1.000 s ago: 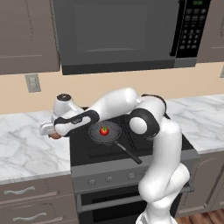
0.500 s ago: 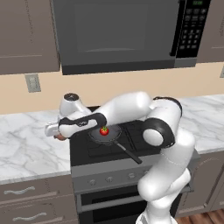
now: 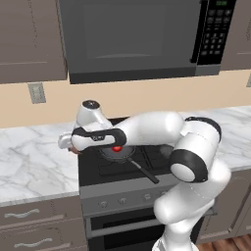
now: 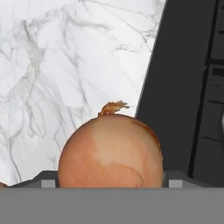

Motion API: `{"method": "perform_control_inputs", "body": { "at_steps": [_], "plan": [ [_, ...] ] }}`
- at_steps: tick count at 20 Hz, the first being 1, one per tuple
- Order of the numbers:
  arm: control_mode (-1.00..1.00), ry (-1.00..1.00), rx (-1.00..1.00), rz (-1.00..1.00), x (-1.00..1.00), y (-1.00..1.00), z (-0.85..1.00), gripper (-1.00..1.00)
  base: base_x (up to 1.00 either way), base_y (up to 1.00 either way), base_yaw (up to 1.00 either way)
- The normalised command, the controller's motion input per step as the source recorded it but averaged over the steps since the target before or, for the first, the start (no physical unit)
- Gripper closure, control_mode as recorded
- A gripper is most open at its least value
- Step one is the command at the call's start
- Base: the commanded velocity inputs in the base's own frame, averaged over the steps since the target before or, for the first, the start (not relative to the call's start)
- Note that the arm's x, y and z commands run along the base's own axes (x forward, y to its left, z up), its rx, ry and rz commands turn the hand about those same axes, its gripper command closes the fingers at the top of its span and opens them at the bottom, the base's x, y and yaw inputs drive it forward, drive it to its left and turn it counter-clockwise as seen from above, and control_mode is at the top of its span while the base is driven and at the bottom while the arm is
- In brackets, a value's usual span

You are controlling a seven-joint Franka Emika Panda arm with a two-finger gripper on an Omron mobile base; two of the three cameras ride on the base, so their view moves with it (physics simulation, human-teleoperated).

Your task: Place the pan on the front left burner on the stove. Then place the tomato and the onion in the pan and turn on the front left burner.

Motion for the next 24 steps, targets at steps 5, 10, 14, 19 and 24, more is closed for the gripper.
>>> {"method": "perform_control_inputs", "body": {
  "at_steps": [5, 10, 14, 19, 24],
  "plan": [
    [-1.0, 0.0, 0.0, -0.03, 0.0, -0.33, 0.22, 1.0, 0.0, 0.0, 0.0],
    [-1.0, 0.0, 0.0, -0.01, 0.0, -0.38, 0.04, 1.0, 0.0, 0.0, 0.0],
    [-1.0, 0.0, 0.0, 0.0, 0.0, -0.42, 0.0, 1.0, 0.0, 0.0, 0.0],
    [-1.0, 0.0, 0.0, 0.0, 0.0, -0.45, 0.01, 1.0, 0.0, 0.0, 0.0],
    [-1.0, 0.0, 0.0, 0.0, 0.0, -0.48, 0.14, 1.0, 0.0, 0.0, 0.0]
  ]
}}
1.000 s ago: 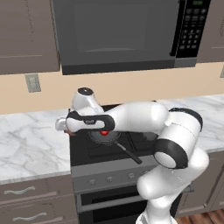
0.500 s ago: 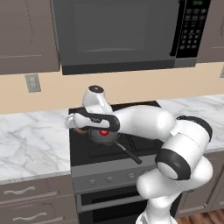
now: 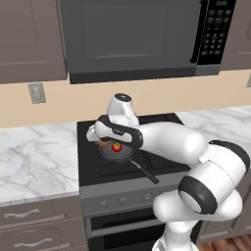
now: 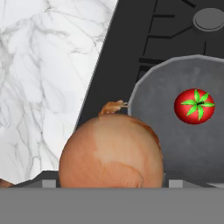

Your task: Place the pan on the front left burner on the stove. Then place the tomato and the onion in the pan and turn on the front left burner.

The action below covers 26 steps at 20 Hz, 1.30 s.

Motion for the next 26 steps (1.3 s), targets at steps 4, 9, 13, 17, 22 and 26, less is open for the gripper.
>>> {"method": "perform_control_inputs", "body": {
  "at_steps": [4, 9, 13, 17, 22, 26],
  "plan": [
    [-1.0, 0.0, 0.0, 0.0, 0.0, -0.36, 0.17, 1.0, 0.0, 0.0, 0.0],
    [-1.0, 0.0, -0.01, 0.0, 0.0, -0.37, 0.01, 1.0, 0.0, 0.0, 0.0],
    [-1.0, 0.04, -0.06, 0.0, 0.02, -0.35, -0.02, 1.0, 0.0, 0.0, 0.0],
    [-1.0, 0.01, -0.04, 0.0, 0.21, -0.25, -0.02, 1.0, 0.0, 0.0, 0.0],
    [-1.0, 0.0, -0.01, 0.0, 0.39, -0.04, 0.0, 1.0, 0.0, 0.0, 0.0],
    [-1.0, 0.0, 0.0, 0.0, 0.25, 0.0, 0.0, 1.0, 0.0, 0.0, 0.0]
  ]
}}
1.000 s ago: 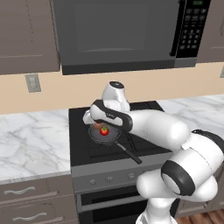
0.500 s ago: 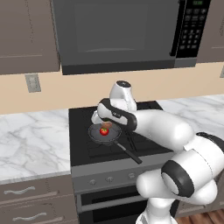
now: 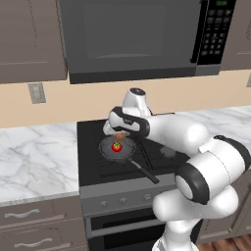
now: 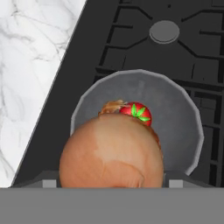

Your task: Place the pan on the front left burner on the stove. Then place the tomato and the onion in the pan and turn on the front left burner.

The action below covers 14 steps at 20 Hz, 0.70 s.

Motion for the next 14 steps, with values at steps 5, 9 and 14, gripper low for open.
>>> {"method": "perform_control_inputs", "body": {
  "at_steps": [5, 9, 14],
  "plan": [
    [-1.0, 0.0, 0.0, 0.0, 0.12, 0.0, -0.02, 1.0, 0.0, 0.0, 0.0],
    [-1.0, 0.0, 0.0, 0.0, 0.08, 0.0, -0.17, 1.0, 0.0, 0.0, 0.0],
    [-1.0, 0.0, 0.0, 0.0, 0.05, 0.02, -0.36, 1.0, 0.0, 0.0, 0.0]
  ]
}}
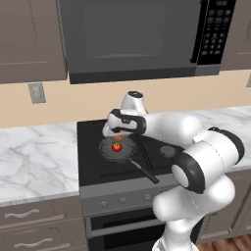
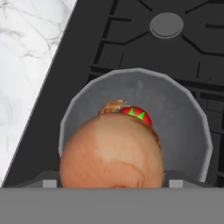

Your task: Place the pan on the front left burner on the stove. Then place the tomato and the onion in the pan and turn on the front left burner.

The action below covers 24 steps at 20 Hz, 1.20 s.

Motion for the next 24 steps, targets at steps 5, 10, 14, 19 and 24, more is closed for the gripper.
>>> {"method": "perform_control_inputs", "body": {
  "at_steps": [5, 10, 14, 19, 24],
  "plan": [
    [-1.0, 0.0, 0.0, 0.0, 0.08, 0.06, -0.32, 1.0, 0.0, 0.0, 0.0],
    [-1.0, 0.0, 0.0, 0.0, 0.06, 0.09, -0.04, 1.0, 0.0, 0.0, 0.0],
    [-1.0, 0.0, 0.0, 0.0, 0.02, 0.16, 0.0, 1.0, 0.0, 0.0, 0.0],
    [-1.0, 0.0, 0.0, 0.0, 0.1, 0.21, -0.05, 1.0, 0.0, 0.0, 0.0],
    [-1.0, 0.0, -0.01, 0.0, 0.17, 0.09, -0.16, 1.0, 0.0, 0.0, 0.0]
  ]
}}
